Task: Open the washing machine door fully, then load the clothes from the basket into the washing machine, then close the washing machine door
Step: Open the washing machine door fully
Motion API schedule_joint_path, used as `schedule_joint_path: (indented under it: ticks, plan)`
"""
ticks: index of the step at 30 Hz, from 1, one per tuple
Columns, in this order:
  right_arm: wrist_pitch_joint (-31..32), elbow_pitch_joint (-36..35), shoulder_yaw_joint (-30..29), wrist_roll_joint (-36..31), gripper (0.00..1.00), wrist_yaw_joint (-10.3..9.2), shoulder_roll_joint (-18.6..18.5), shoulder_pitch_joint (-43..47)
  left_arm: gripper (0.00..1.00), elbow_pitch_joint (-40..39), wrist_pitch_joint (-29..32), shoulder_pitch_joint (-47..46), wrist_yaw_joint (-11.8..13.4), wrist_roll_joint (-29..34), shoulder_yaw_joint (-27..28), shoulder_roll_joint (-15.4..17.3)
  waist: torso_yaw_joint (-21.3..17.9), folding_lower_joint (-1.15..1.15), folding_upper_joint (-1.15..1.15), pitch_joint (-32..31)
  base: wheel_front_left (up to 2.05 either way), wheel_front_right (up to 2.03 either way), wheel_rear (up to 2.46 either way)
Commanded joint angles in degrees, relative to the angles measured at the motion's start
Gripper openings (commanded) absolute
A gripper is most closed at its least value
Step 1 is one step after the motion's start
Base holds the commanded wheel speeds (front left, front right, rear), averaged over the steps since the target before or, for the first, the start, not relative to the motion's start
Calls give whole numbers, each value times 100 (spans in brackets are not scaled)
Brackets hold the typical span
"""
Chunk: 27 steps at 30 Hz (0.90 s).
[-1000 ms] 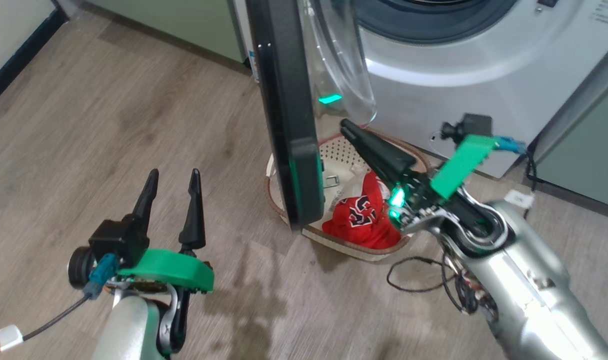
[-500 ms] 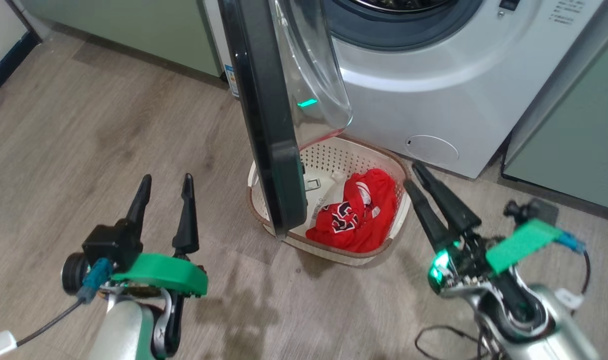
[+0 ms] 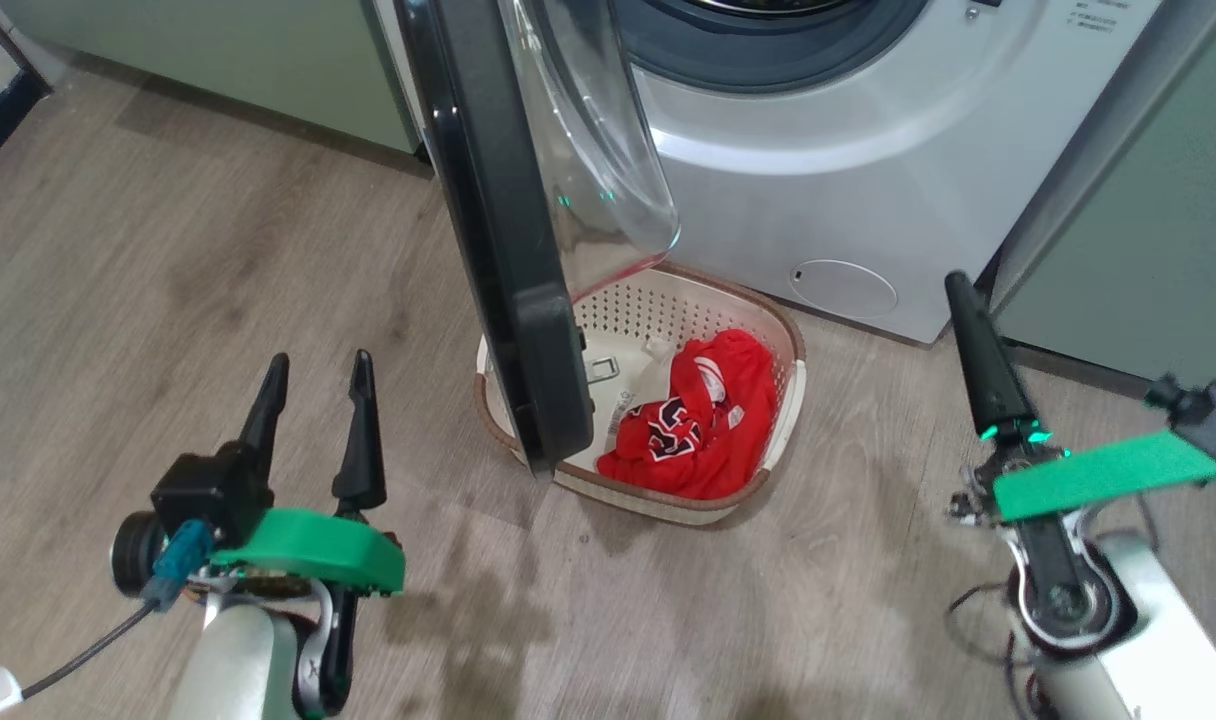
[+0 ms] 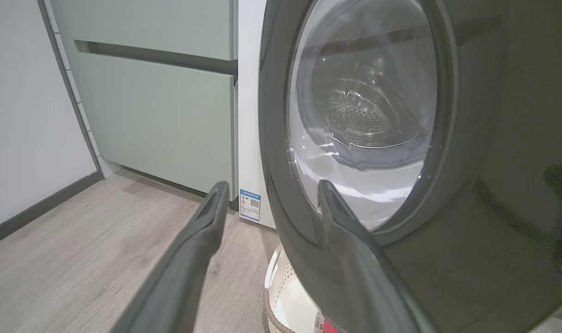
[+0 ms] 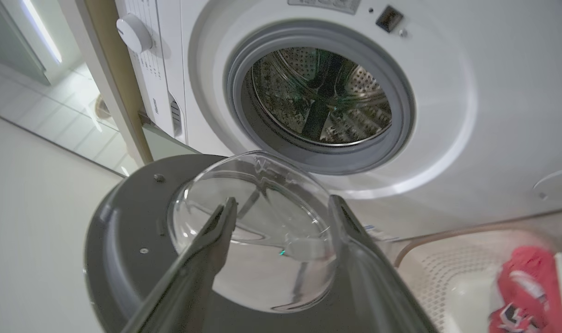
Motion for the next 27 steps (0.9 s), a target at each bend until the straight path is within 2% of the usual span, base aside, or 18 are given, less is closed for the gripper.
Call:
schedule_joint_path:
  ticks: [1,4,10,15,20,27]
  plan:
    - [-97,-122,37,-311,100,5,-115,-264,100,-184,-30,-133,7,23,226,117,-7,0,0,-3,0,0,0]
    - [-270,120,-184,-1645,100,5,-111,-487,100,-203,-30,-149,13,34,254,130,-25,0,0,-8,0,0,0]
    - [-327,21,-760,-4133,100,5,386,-560,100,-243,-30,-149,38,60,305,155,-16,0,0,-61,0,0,0]
    - [-162,-151,-1078,-5611,100,5,793,-268,100,-246,-30,-106,53,79,323,167,20,0,0,-146,0,0,0]
    - [-120,-108,-1078,-6418,100,5,961,42,100,-239,-30,-34,58,90,330,182,34,0,0,-213,0,0,0]
    - [-233,179,-1002,-6793,100,5,1035,197,100,-205,-30,69,58,123,299,228,15,0,0,-319,0,0,0]
